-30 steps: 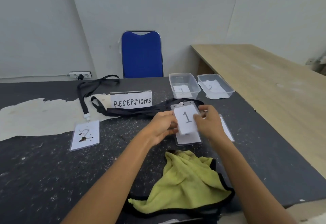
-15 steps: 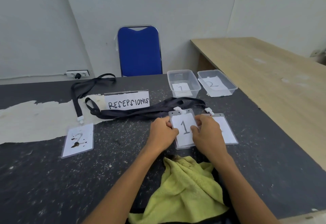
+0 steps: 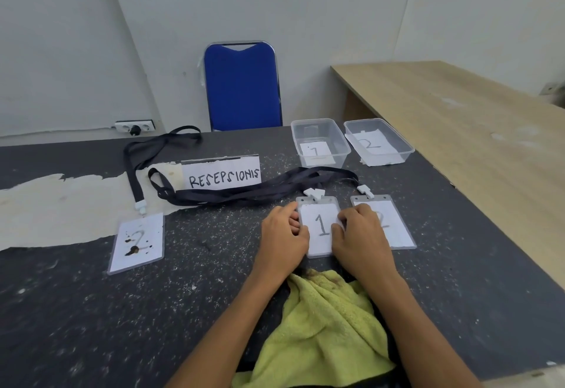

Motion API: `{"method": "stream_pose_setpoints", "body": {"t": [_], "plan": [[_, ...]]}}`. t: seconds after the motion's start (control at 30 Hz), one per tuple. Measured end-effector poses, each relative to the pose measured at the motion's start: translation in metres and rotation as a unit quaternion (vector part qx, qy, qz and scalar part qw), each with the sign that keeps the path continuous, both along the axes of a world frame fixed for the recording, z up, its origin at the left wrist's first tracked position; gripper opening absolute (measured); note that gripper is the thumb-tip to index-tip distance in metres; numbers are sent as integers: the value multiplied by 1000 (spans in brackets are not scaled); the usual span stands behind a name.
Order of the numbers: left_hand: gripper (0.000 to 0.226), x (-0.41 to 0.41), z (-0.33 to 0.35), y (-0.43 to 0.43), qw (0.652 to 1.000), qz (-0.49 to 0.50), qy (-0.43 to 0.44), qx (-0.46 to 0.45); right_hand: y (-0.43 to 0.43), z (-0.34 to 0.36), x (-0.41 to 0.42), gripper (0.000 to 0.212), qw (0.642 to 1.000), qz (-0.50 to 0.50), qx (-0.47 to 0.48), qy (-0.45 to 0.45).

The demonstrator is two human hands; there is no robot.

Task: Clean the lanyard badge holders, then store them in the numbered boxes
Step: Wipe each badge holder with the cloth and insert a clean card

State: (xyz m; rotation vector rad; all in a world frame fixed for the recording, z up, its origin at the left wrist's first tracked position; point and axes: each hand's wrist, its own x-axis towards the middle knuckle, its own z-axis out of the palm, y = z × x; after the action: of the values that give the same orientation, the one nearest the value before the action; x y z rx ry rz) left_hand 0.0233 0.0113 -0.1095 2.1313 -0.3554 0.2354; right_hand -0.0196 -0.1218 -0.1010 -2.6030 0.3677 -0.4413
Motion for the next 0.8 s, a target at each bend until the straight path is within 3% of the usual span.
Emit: {"method": "stream_pose_setpoints", "body": {"t": [0.3,0.8], "plan": [[40,-1,-1,0,1000,-5,0,-31,3,-4,1,10,999,-4,-28,-20],[21,3,-2,-1,999,24,8,-44,3,-5,-1,17,997,-14,-43,-66]]}}
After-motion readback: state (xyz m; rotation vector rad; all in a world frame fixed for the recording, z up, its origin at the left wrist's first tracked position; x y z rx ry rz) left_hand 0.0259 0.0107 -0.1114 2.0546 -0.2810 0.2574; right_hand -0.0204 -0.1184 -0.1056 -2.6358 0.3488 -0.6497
